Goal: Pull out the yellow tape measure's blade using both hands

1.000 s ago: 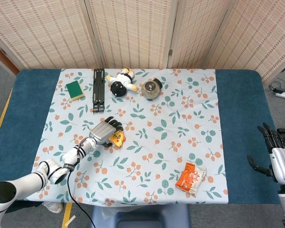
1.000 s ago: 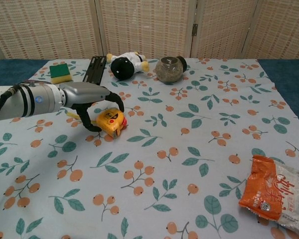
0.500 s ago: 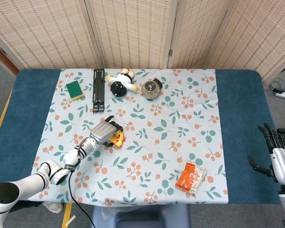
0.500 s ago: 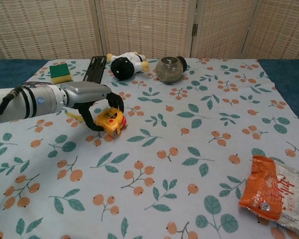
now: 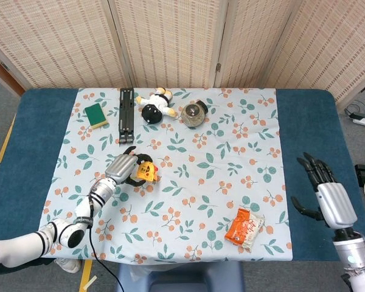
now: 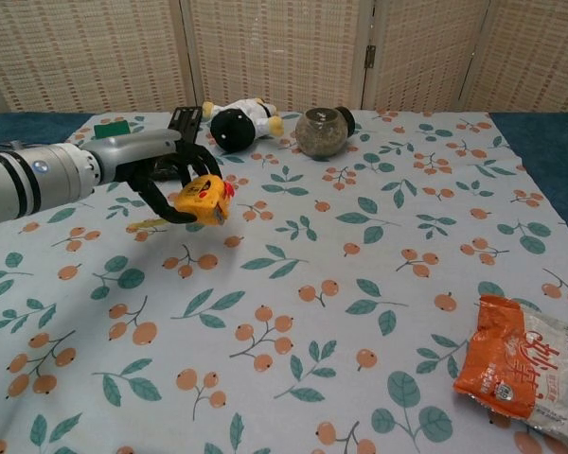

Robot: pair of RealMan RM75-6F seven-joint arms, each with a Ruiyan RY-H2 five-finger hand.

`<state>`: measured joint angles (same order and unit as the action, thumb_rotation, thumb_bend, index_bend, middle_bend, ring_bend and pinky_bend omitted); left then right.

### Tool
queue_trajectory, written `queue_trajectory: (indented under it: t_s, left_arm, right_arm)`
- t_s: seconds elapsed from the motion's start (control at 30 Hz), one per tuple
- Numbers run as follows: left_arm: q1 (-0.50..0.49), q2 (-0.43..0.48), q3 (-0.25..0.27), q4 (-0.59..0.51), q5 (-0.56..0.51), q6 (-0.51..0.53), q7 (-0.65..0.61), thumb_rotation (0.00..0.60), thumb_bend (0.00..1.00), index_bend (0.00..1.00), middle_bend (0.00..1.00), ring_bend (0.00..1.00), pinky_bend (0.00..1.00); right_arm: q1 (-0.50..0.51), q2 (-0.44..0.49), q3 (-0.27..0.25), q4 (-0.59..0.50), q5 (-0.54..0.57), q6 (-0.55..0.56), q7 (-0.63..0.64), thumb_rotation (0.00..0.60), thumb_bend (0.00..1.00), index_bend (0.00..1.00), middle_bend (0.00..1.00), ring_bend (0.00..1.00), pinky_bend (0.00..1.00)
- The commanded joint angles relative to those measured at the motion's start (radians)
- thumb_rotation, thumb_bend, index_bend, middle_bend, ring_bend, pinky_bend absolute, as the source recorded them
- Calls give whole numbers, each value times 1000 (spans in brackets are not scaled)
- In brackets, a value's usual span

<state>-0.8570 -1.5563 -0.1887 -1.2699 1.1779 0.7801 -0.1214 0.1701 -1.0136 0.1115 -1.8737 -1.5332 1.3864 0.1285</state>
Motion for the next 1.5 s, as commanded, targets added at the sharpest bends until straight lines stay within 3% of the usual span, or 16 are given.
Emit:
queue_trajectory:
  t_s: [0.03, 0.23, 0.5, 0.8, 1.0, 1.5]
  left_arm:
    - [45, 101, -67, -208, -180, 65, 139, 600, 355, 606, 527, 397, 0]
    - [49, 142, -97, -370, -288, 148, 243, 600, 356, 606, 530, 406, 0]
    - [12, 138, -130, -476, -395, 210, 345, 600, 356, 606, 531, 407, 8]
    - [-38, 86, -157, -502, -483, 264, 416, 600, 357, 605, 531, 410, 11]
    - [-65, 66, -188, -513, -554, 275, 427, 600, 357, 605, 533, 413, 14]
    - [-105, 47, -223, -521, -662, 293, 436, 600, 358, 602, 533, 415, 33]
  right_arm:
    - [46, -37, 10, -26, -19, -44, -49, 600, 390, 0, 0, 3, 0]
    - [127, -126, 42, -64, -9, -110, -151, 600, 390, 0, 0, 0, 0]
    - [254, -293, 109, -84, 90, -200, -332, 600, 390, 0, 0, 0, 0]
    - [352, -478, 183, -38, 197, -182, -472, 600, 390, 0, 0, 0, 0]
    - [397, -572, 203, 18, 239, -162, -521, 600, 390, 0, 0, 0, 0]
    - [475, -668, 231, 99, 333, -175, -552, 600, 389, 0, 0, 0, 0]
